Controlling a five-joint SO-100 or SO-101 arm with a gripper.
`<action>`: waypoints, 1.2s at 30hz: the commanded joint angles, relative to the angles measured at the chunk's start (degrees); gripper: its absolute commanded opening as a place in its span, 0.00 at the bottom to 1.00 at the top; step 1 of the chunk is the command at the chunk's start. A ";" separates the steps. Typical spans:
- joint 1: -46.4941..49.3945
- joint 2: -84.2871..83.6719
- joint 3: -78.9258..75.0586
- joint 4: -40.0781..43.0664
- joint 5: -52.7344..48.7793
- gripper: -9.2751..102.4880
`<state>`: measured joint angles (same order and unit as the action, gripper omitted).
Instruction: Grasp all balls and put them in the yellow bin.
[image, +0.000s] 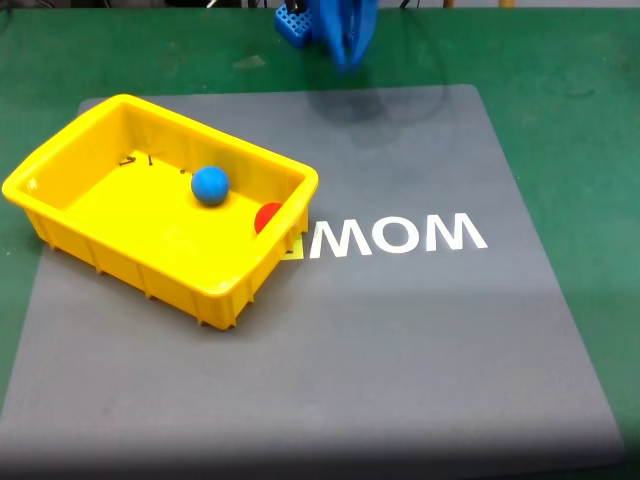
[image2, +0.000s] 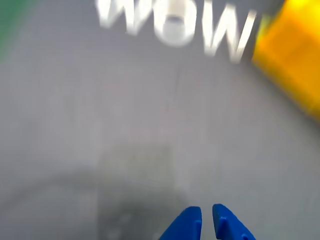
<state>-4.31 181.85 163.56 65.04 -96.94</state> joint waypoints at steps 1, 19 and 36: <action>2.99 7.56 8.96 6.59 0.00 0.08; 6.50 8.70 14.15 13.01 1.58 0.08; 6.33 8.70 14.15 13.18 2.46 0.08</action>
<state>2.37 189.76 175.87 77.70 -95.19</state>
